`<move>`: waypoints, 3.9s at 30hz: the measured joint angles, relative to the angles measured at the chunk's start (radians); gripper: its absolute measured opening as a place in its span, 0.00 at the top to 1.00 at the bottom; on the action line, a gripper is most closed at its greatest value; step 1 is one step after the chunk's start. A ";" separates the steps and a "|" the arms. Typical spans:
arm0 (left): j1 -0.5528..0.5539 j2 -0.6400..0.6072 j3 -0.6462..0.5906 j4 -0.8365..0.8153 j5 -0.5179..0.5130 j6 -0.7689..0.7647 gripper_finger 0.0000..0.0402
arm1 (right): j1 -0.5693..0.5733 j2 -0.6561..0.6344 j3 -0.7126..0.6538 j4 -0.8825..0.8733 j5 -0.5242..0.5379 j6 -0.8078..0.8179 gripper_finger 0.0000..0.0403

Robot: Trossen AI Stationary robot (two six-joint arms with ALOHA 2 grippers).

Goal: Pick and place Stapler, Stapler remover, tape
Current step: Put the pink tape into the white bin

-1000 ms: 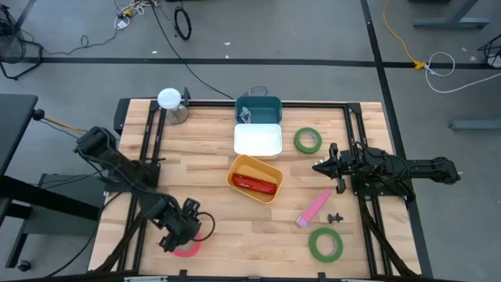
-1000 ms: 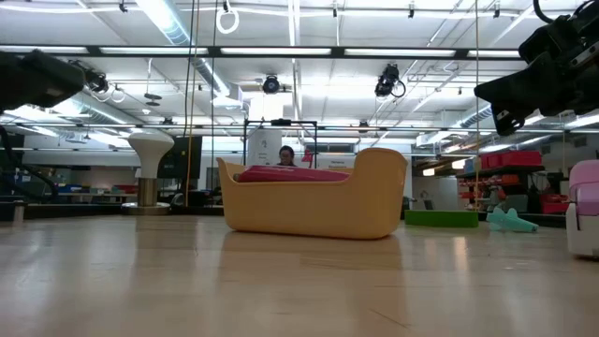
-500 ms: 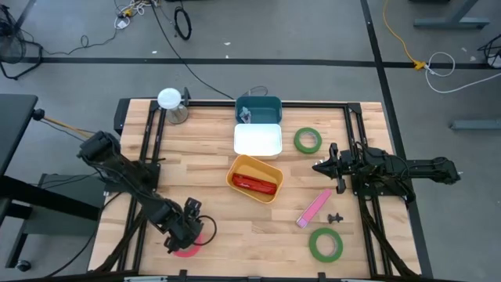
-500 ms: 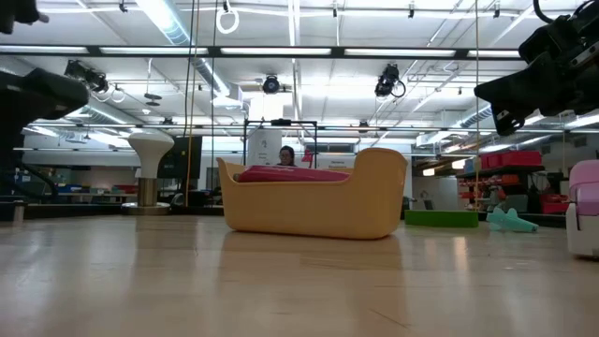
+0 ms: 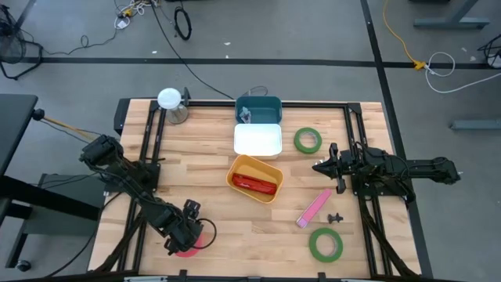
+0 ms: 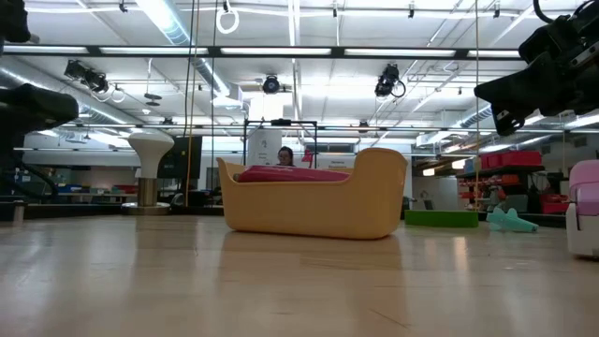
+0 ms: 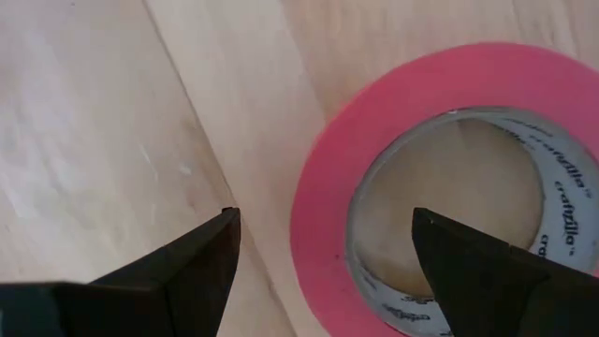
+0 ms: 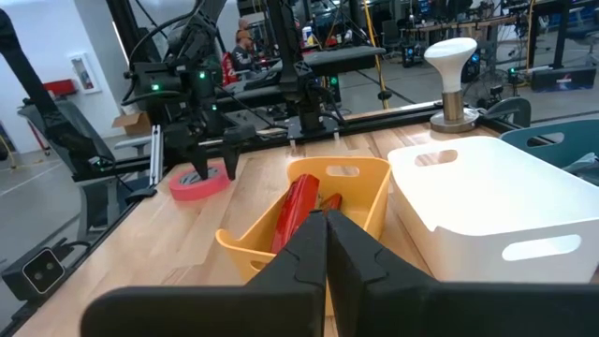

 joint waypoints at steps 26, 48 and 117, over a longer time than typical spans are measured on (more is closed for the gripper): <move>0.001 -0.001 0.000 -0.002 0.035 -0.018 0.64 | 0.000 0.000 0.000 0.000 0.000 0.000 0.98; 0.003 -0.002 0.000 -0.001 0.047 -0.016 0.75 | 0.000 0.000 0.000 0.000 0.000 0.000 0.98; 0.944 -0.009 0.378 0.082 0.035 0.394 0.75 | 0.000 0.000 0.000 0.000 0.000 0.000 0.98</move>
